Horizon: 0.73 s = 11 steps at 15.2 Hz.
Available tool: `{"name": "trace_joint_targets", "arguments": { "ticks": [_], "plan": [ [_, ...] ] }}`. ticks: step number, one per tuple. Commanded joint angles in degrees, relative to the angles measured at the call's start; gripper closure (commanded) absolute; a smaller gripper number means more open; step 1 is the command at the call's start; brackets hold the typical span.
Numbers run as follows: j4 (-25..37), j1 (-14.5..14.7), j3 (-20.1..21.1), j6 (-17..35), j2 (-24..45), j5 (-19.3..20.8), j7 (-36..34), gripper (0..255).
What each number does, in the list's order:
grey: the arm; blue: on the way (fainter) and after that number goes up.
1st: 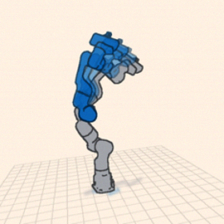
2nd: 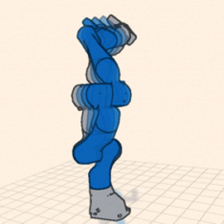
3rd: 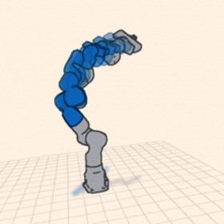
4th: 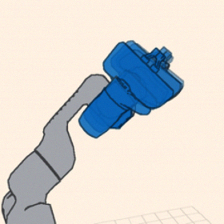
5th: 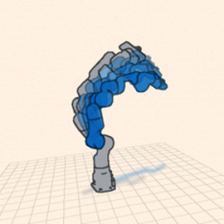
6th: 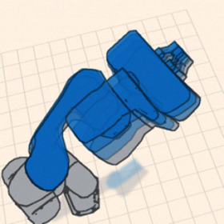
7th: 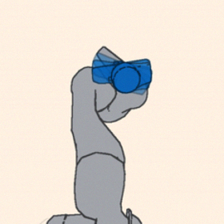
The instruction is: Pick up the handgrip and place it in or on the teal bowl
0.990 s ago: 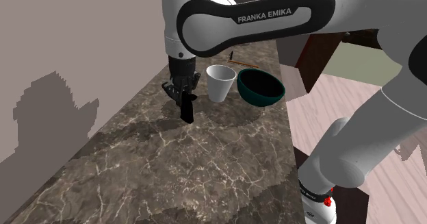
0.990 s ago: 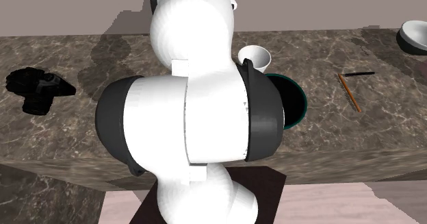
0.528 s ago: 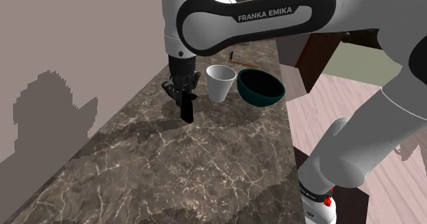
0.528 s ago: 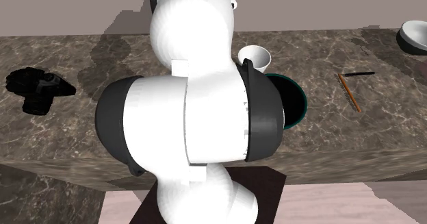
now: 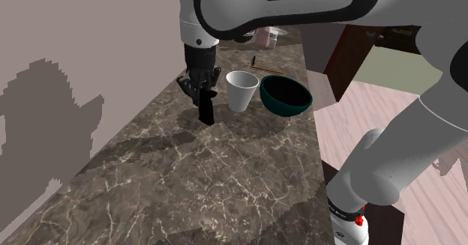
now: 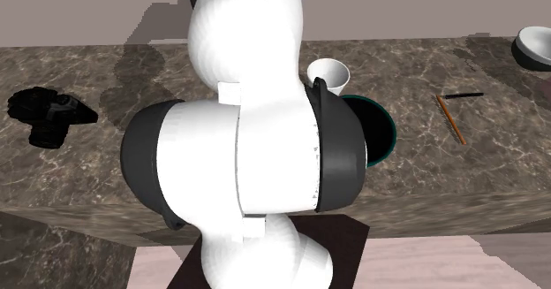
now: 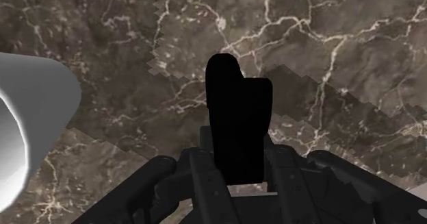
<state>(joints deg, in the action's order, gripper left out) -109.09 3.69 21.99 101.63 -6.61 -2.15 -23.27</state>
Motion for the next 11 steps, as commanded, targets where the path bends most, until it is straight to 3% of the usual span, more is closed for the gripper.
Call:
{"name": "trace_joint_targets", "arguments": {
  "ticks": [1, 11],
  "plan": [
    [1.9, 0.0, 0.0, -1.8, 0.1, 0.0, -0.1, 255],
    [10.5, -0.1, 0.0, -9.6, 1.0, 0.4, -0.4, 255]
  ]
}}
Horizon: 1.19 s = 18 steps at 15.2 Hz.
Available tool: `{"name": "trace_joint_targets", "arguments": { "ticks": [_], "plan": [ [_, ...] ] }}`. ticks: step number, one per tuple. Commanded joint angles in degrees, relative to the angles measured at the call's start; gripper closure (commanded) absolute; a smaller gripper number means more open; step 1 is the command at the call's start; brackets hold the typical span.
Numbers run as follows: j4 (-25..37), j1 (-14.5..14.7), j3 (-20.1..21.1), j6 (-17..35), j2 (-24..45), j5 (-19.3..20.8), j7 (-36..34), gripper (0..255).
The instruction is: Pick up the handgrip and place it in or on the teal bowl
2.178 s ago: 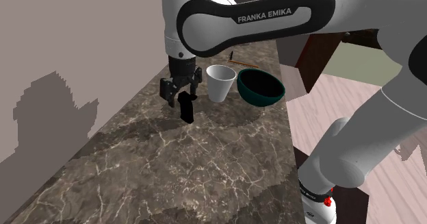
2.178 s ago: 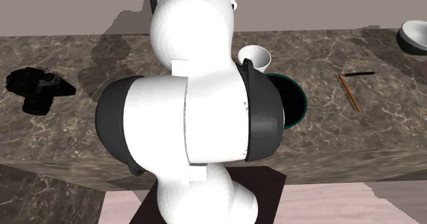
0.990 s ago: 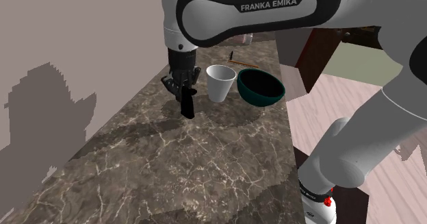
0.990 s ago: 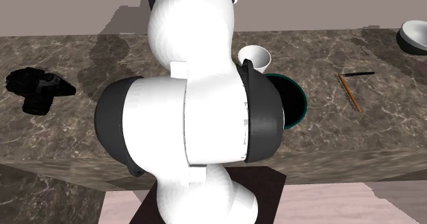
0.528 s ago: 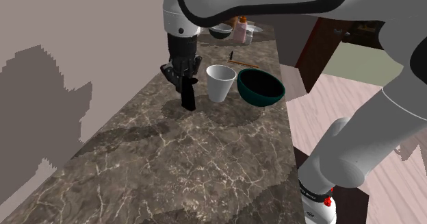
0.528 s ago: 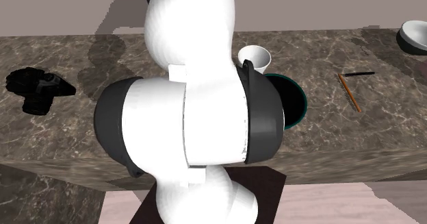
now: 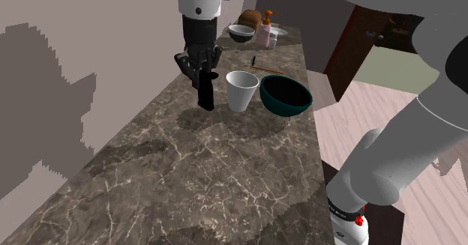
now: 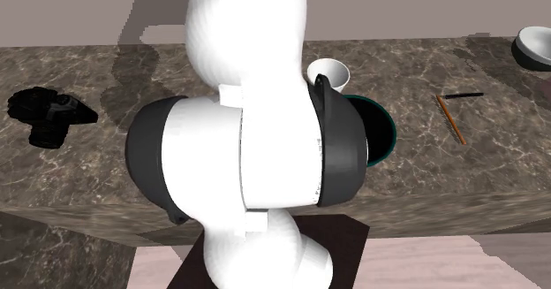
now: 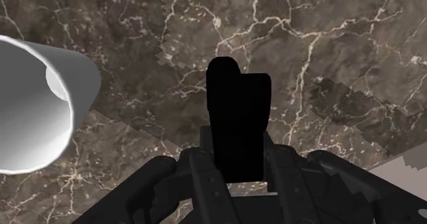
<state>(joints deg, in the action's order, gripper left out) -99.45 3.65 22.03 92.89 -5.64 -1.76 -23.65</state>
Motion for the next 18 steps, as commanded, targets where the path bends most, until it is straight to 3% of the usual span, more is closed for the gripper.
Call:
{"name": "trace_joint_targets", "arguments": {
  "ticks": [1, 13, 18],
  "plan": [
    [1.9, 0.0, 0.0, -1.7, 0.2, 0.1, 0.0, 255],
    [14.0, 0.2, 0.4, -11.1, 3.2, 1.2, -0.9, 255],
    [5.2, -2.8, -4.1, -10.5, -5.5, -1.2, 6.7, 255]
  ]
}}
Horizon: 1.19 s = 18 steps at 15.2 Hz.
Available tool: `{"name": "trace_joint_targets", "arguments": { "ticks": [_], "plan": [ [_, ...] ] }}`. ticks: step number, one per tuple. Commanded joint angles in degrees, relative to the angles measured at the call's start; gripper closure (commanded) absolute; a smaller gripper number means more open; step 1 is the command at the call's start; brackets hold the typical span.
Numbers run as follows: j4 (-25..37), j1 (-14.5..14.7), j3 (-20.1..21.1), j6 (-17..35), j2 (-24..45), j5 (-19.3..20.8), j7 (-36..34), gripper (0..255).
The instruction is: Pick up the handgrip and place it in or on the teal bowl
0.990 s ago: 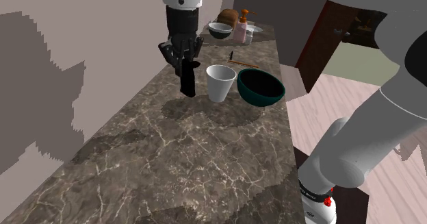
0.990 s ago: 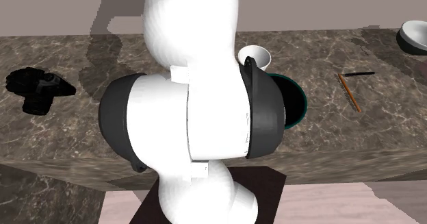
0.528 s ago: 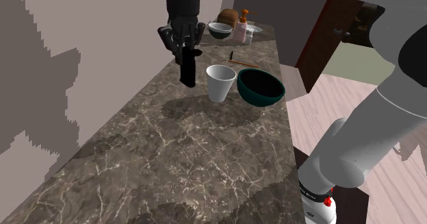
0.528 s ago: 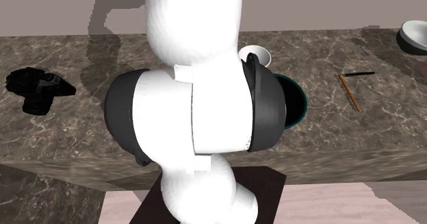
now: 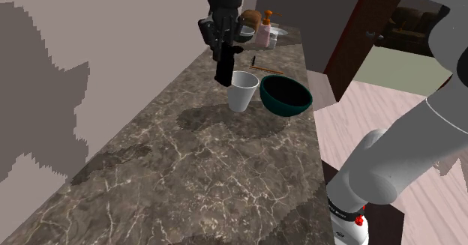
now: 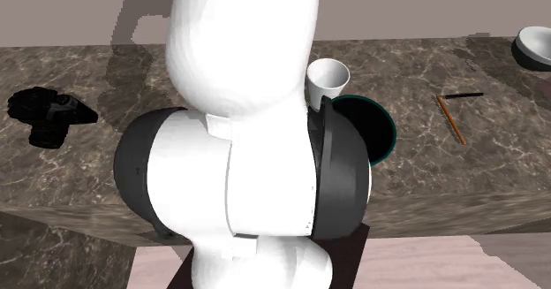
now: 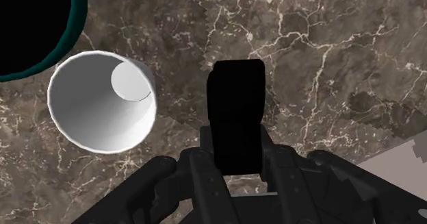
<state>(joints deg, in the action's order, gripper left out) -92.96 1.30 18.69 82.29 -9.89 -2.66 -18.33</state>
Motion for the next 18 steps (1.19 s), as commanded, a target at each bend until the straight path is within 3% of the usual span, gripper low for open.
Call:
{"name": "trace_joint_targets", "arguments": {
  "ticks": [1, 9, 18],
  "plan": [
    [-2.8, -0.9, -1.8, 0.1, -2.8, -0.5, 2.9, 255],
    [-11.7, -4.1, -9.8, -0.9, -12.5, 0.0, 14.3, 255],
    [-16.4, -7.5, -19.2, -2.5, -18.8, 3.9, 27.0, 255]
  ]
}}
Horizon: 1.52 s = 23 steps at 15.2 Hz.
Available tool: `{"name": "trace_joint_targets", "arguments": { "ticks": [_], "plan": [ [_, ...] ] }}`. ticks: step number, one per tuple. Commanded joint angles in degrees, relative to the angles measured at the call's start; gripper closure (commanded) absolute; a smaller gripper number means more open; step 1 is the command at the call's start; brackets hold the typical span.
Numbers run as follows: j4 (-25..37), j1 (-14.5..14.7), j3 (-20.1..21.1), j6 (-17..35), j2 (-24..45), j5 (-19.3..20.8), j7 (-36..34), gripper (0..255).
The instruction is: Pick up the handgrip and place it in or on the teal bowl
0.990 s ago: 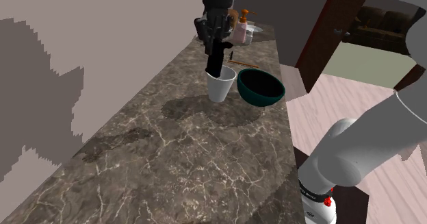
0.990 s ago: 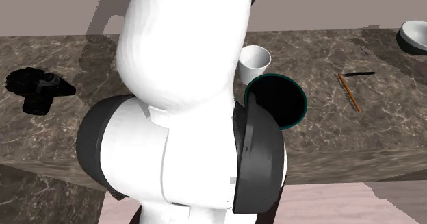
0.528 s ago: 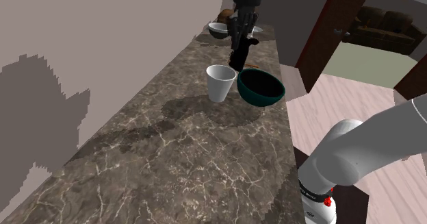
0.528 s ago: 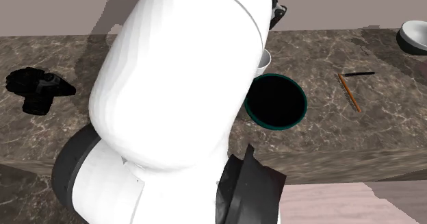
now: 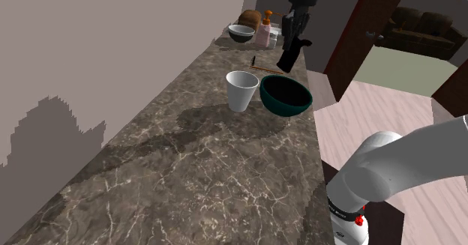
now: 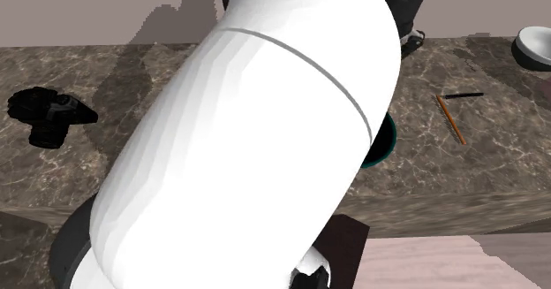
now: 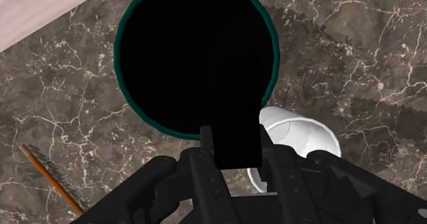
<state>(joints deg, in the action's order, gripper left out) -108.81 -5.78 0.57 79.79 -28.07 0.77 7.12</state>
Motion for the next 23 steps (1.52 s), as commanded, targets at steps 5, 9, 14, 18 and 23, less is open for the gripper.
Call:
{"name": "trace_joint_targets", "arguments": {
  "ticks": [5, 9, 14, 18, 23],
  "plan": [
    [-5.1, -0.8, -2.2, 2.8, -2.3, 1.1, 2.8, 255],
    [-9.1, -0.8, -2.2, 5.7, -3.4, 1.1, 2.7, 255],
    [-13.9, -0.8, -2.2, 9.4, -4.5, 1.2, 2.7, 255],
    [-16.8, -0.8, -2.3, 11.7, -5.1, 1.2, 2.6, 255],
    [-16.8, -0.8, -2.3, 11.7, -5.1, 1.2, 2.6, 255]
  ]
}}
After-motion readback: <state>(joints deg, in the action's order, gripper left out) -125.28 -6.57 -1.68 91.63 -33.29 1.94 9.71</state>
